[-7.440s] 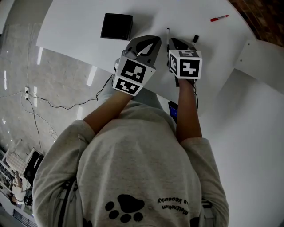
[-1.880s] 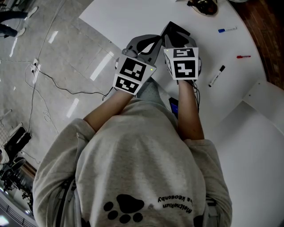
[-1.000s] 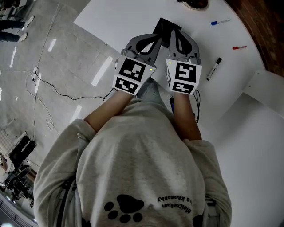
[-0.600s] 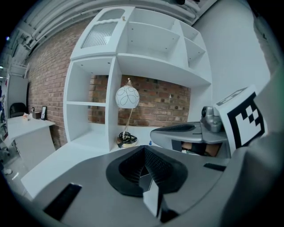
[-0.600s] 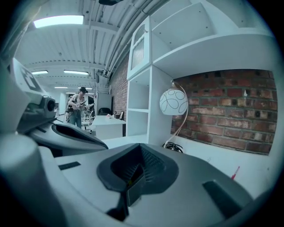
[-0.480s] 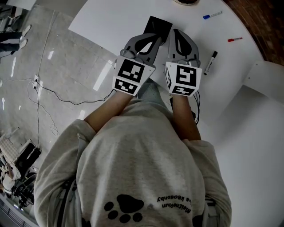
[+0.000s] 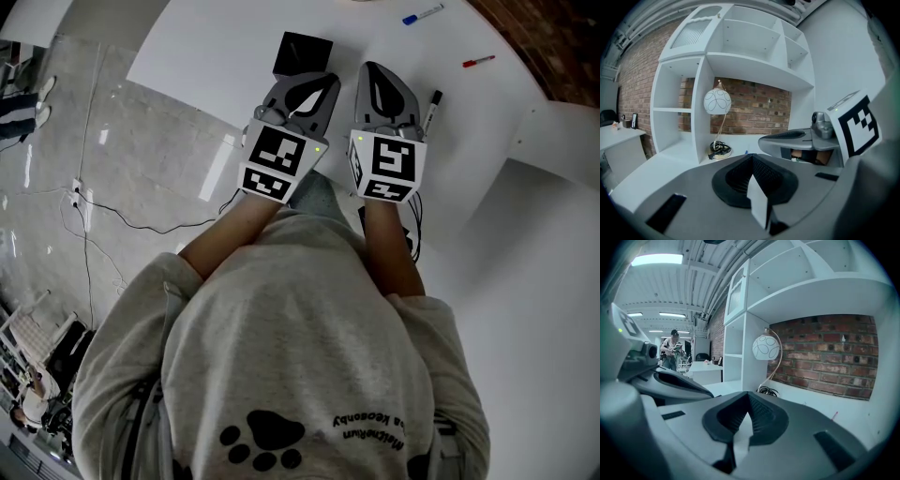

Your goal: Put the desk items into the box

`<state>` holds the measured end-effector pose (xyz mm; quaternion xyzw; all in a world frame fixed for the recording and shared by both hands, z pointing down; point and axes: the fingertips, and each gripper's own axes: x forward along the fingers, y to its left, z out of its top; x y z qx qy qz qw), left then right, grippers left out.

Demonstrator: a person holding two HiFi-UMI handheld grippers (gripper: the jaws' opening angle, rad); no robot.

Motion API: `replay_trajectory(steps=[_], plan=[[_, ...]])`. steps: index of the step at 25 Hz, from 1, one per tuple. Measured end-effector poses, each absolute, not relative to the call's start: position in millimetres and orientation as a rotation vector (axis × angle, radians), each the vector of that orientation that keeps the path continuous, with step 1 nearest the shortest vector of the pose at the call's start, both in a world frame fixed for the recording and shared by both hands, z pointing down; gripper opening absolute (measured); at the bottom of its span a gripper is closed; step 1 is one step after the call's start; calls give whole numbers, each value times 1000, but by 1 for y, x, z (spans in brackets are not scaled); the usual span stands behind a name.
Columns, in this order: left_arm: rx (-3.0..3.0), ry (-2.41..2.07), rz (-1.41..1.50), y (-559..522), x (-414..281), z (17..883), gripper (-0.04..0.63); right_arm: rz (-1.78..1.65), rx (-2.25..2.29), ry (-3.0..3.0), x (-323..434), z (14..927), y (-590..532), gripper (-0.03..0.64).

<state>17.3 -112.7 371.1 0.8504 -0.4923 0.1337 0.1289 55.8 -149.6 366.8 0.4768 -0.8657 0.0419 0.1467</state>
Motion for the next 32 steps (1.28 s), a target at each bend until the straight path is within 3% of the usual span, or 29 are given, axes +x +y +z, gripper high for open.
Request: replay_trajectory(steps=[32], plan=[[2591, -1067, 416, -118, 165, 418, 3, 269, 1638, -2190, 222, 418, -143, 15]])
